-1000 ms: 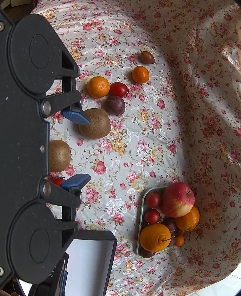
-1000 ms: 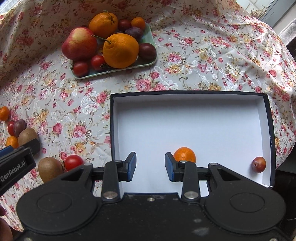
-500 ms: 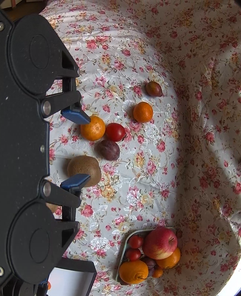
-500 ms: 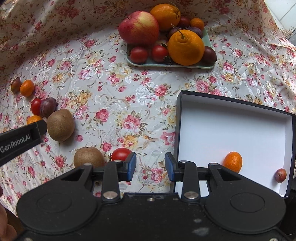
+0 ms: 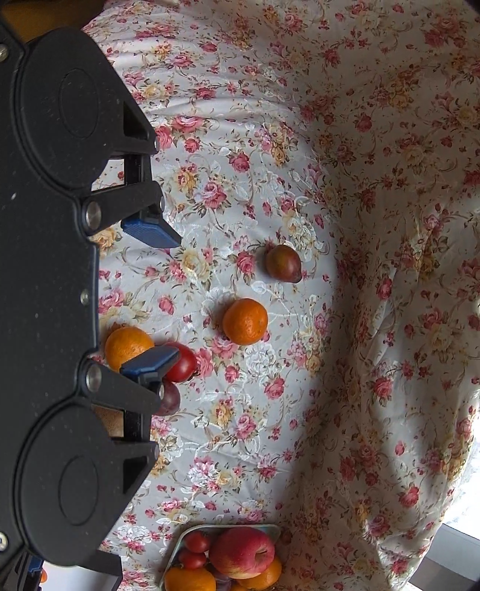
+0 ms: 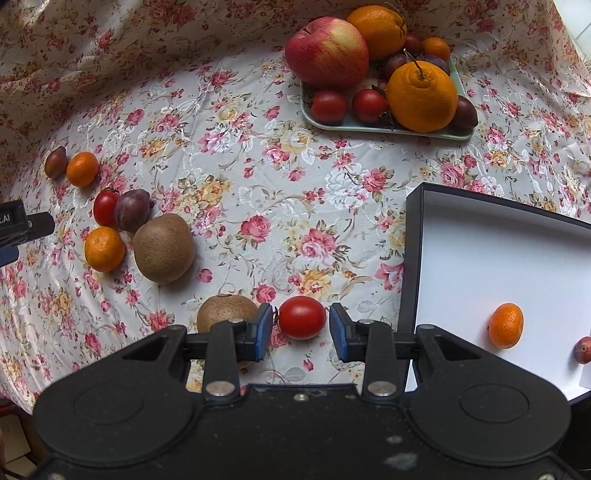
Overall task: Organize fruits
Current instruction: 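Grasp a small red pear-shaped fruit with the left gripper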
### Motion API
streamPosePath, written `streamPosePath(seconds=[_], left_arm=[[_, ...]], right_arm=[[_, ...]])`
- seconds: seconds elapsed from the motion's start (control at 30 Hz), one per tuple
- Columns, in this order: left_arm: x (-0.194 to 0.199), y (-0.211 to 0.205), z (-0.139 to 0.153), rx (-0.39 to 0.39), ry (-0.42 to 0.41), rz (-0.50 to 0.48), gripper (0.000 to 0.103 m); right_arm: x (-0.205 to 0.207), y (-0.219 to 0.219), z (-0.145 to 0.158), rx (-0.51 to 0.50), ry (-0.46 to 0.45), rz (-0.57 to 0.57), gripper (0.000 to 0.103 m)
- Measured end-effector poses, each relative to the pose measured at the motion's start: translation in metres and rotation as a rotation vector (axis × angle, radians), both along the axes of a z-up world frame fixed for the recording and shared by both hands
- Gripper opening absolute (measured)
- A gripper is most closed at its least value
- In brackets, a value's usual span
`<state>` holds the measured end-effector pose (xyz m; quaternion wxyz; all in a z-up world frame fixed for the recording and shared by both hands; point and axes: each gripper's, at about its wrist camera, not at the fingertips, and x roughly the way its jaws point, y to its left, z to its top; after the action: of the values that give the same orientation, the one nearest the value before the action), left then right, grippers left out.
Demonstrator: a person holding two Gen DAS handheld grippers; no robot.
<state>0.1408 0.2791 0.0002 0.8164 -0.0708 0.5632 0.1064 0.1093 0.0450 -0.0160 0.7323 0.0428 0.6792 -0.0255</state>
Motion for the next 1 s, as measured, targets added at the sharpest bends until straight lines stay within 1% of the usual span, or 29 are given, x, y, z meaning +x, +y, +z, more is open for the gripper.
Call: streamPosePath(seconds=[0.13, 0.2, 0.27, 0.33, 0.43, 0.57, 0.73, 0.87, 1.0], left_arm=[[0.013, 0.02, 0.006, 0.049, -0.055, -0.012, 0.064], [0.02, 0.031, 0.008, 0.044, -0.078, 0.016, 0.064], [0.032, 0.041, 0.006, 0.023, -0.088, 0.041, 0.064], [0.046, 0.046, 0.002, 0.009, -0.086, 0.046, 0.064], [0.063, 0.043, -0.009, 0.024, -0.076, 0.026, 0.064], [0.084, 0.037, -0.03, 0.08, -0.045, 0.005, 0.064], [0.1, 0.035, -0.056, 0.134, -0.014, -0.032, 0.064], [0.106, 0.04, -0.068, 0.137, -0.012, -0.036, 0.064], [0.111, 0.045, -0.076, 0.098, -0.004, -0.037, 0.063]], right_arm=[[0.002, 0.003, 0.0, 0.013, 0.0, 0.0, 0.035], [0.002, 0.004, 0.0, 0.021, 0.001, -0.008, 0.035], [0.003, 0.005, 0.0, 0.031, 0.003, -0.011, 0.035], [0.003, 0.007, -0.001, 0.038, 0.007, -0.009, 0.035], [0.003, 0.006, -0.002, 0.042, 0.013, -0.008, 0.035], [0.003, 0.003, -0.004, 0.04, 0.017, -0.023, 0.035], [0.004, -0.002, -0.003, 0.057, -0.003, -0.058, 0.036], [0.006, -0.002, 0.0, 0.119, -0.031, -0.086, 0.036], [0.009, 0.009, 0.003, 0.147, -0.064, -0.069, 0.036]])
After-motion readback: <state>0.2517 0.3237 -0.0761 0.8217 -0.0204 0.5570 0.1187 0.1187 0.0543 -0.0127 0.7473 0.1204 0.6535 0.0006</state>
